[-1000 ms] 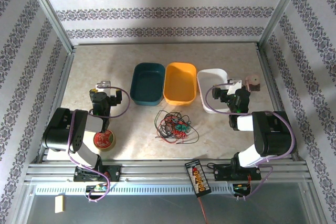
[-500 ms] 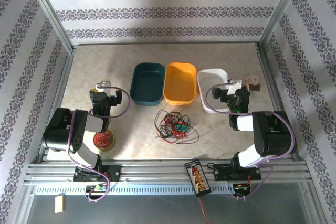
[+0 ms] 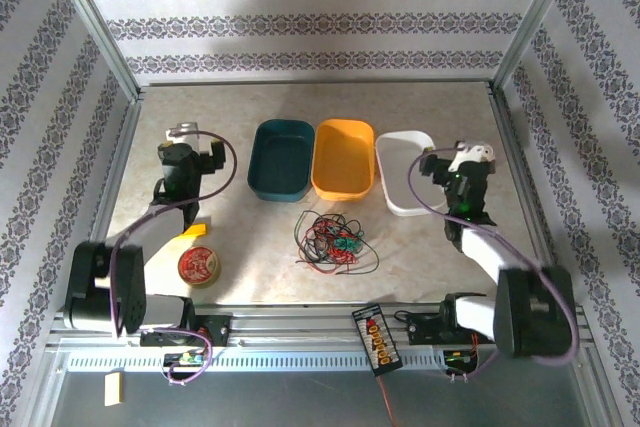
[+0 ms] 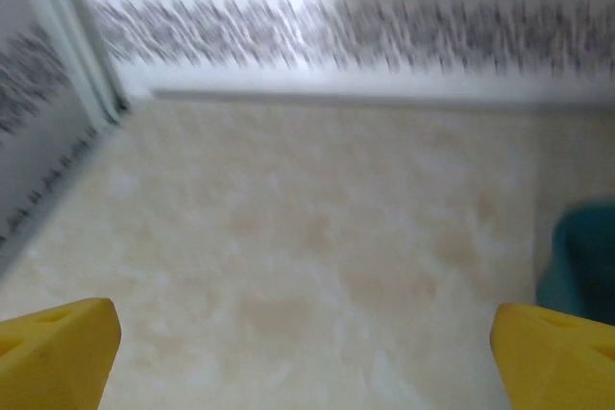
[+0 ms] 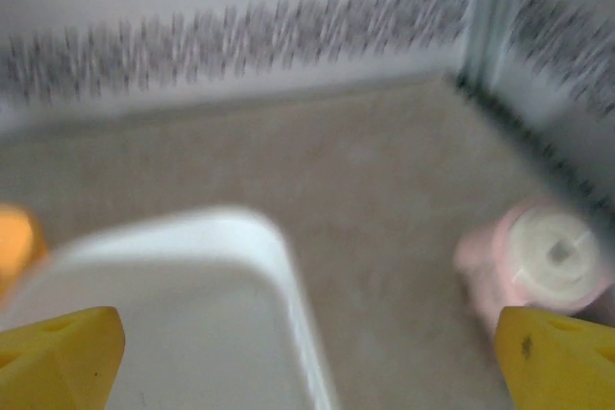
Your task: Untangle the cables
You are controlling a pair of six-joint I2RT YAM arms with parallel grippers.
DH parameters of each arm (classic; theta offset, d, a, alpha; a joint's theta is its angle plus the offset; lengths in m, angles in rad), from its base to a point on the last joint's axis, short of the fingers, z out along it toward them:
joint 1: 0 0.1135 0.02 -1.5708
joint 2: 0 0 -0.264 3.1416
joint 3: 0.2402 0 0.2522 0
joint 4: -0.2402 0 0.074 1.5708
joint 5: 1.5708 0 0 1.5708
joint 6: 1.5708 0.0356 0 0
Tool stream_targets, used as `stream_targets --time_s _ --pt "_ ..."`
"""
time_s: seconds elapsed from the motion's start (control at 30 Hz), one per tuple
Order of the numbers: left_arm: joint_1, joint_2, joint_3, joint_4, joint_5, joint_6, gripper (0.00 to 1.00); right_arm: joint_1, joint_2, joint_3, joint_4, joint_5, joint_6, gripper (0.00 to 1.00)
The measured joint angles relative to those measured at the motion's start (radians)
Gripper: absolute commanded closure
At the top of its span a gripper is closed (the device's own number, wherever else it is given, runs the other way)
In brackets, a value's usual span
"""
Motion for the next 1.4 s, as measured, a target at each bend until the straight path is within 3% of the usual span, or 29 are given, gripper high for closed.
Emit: stream_targets --time_s 0.13,0.27,0.5,0.63,0.73,0.77,0.93,1.0,1.23,1.4 --pt "-0.080 -0.082 0.004 -0.105 -0.083 -0.080 0.01 0.146 -0.182 0.121 -0.263 0.033 0.073 0.12" --pt "-0.301 -0.027 0.075 -0.243 -0.096 -0.155 0.00 0.384 -0.240 0.216 -0.581 0.001 0.118 0.22" --pt "-0.689 0.198 0.285 -0.403 0.176 -0.158 0.01 0.668 -0.221 0.232 -1.050 -0.184 0.259 0.24" --pt "-0.818 0.267 0.363 -0.529 0.291 -0.066 0.01 0.772 -0.194 0.212 -1.186 -0.230 0.336 0.24" --pt "-0.841 0.275 0.363 -0.587 0.316 -0.032 0.01 0.789 -0.194 0.179 -1.232 -0.231 0.383 0.30" --pt "-0.840 0.279 0.362 -0.597 0.316 -0.027 0.01 0.785 -0.192 0.169 -1.240 -0.228 0.397 0.36" --pt "-0.837 0.310 0.359 -0.605 0.296 -0.028 0.01 0.727 -0.153 0.121 -1.222 -0.233 0.431 0.78" --pt "-0.833 0.334 0.355 -0.600 0.295 -0.036 0.01 0.702 -0.127 0.108 -1.208 -0.242 0.430 1.00" --pt "-0.800 0.389 0.354 -0.546 0.298 -0.088 0.01 0.682 -0.132 0.109 -1.192 -0.252 0.411 1.00" --pt "-0.771 0.424 0.356 -0.513 0.287 -0.114 0.01 0.666 -0.241 0.183 -1.247 -0.143 0.410 1.00"
